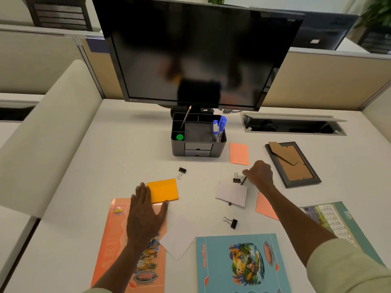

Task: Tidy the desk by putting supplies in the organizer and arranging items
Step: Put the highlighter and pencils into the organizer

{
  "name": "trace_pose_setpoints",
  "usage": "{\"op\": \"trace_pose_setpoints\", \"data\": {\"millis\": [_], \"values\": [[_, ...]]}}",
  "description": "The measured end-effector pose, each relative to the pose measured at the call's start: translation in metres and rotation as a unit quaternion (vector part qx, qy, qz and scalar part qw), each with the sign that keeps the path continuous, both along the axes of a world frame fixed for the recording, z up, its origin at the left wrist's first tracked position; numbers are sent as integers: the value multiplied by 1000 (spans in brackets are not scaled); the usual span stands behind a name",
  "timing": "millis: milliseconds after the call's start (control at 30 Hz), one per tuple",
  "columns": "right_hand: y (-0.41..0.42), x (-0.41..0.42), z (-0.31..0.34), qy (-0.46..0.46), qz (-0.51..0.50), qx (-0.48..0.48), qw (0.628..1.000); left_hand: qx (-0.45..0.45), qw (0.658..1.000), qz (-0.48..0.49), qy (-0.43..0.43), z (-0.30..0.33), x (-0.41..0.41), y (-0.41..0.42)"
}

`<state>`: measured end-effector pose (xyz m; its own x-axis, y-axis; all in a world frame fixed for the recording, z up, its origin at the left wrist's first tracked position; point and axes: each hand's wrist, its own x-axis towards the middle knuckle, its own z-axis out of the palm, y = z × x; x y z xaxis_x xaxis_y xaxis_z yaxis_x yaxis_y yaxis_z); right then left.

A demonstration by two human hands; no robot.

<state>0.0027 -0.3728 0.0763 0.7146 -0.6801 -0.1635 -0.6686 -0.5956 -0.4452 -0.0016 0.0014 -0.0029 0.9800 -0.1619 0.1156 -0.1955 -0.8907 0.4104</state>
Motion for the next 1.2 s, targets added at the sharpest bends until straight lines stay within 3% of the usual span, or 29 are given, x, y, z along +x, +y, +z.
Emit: {"op": "trace_pose_setpoints", "data": {"millis": [233, 433, 667, 1033, 1200], "values": [[7, -2, -8, 41, 16, 3, 999, 5, 1000, 3, 2, -1, 0, 1], [5, -4, -11, 20, -30, 42, 998, 6, 1000, 6, 8, -2, 1, 1], [-5, 1, 10, -63, -54, 33, 996, 5, 1000, 9, 12, -3, 1, 0], [-5, 6, 74, -198, 45, -79, 976, 0, 1000, 10, 18, -3, 1, 1], [19, 19, 101, -250, 55, -48, 966, -2, 1000, 9, 18, -3, 1, 0]]}}
